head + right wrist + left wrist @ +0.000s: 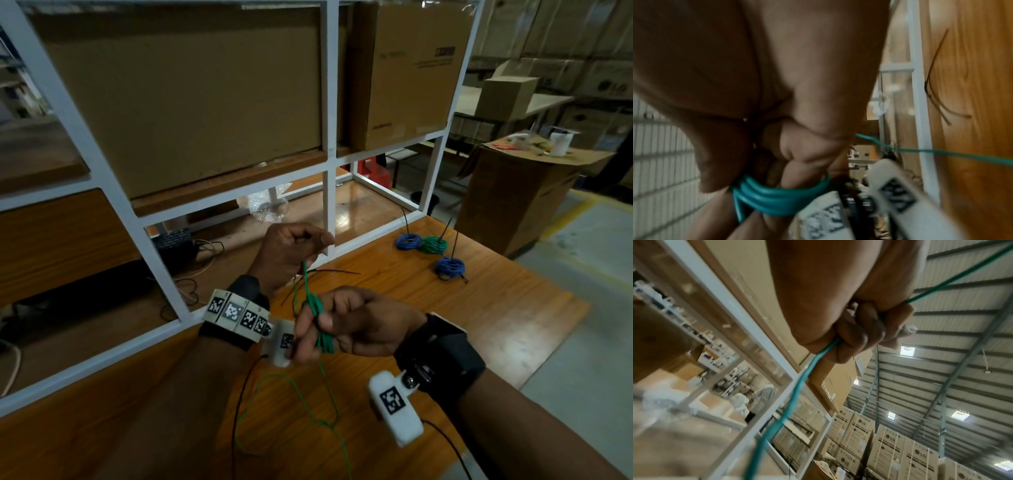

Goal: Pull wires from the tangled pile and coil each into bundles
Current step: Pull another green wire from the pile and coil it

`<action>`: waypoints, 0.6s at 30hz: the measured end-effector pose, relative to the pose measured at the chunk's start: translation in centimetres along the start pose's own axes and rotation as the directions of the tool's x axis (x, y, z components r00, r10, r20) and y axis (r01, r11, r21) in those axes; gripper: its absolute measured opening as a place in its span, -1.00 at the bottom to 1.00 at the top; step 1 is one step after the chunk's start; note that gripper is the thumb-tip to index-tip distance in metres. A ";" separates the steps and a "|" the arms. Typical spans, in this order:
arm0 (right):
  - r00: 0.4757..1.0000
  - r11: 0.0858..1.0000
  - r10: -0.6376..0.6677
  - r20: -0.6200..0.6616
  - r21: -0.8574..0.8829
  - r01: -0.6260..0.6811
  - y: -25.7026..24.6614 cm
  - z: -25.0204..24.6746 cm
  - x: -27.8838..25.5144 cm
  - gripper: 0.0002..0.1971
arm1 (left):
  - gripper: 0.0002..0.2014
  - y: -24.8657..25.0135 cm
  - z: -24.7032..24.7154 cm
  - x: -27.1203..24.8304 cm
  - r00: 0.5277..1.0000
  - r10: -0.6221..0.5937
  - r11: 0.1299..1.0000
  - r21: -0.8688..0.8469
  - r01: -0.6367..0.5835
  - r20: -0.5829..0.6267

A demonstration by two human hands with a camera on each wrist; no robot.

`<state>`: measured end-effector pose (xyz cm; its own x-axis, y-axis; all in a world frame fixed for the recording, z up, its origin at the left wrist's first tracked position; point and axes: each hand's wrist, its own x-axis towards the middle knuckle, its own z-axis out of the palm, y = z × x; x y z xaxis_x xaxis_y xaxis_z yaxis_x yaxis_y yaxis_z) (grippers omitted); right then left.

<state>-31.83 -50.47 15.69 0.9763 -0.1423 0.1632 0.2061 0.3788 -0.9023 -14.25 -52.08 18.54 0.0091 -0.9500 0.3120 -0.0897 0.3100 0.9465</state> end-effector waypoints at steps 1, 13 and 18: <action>0.997 0.995 -0.073 -0.001 0.067 0.072 -0.3 -0.1 0.0 -0.76 | -0.79 -0.2 0.5 -0.1 0.999 -0.041 0.999 -0.019 0.041 -0.014; 0.484 0.745 -0.478 -0.733 -0.046 0.665 -5.4 -2.7 -0.8 -0.59 | -0.79 -5.2 4.9 -6.5 0.958 -0.286 0.929 -0.251 0.273 -0.015; 0.147 0.630 -0.709 -0.689 -0.714 -0.305 -2.0 -6.1 -2.4 -0.73 | -0.79 -5.7 2.0 -9.2 0.883 -0.469 0.883 0.019 0.469 0.001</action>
<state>-35.01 -56.45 14.72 -0.0482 -0.9199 0.3891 -0.2150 -0.3708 -0.9035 -15.78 -45.14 10.13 0.0490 -0.9845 -0.1681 -0.0940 -0.1721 0.9806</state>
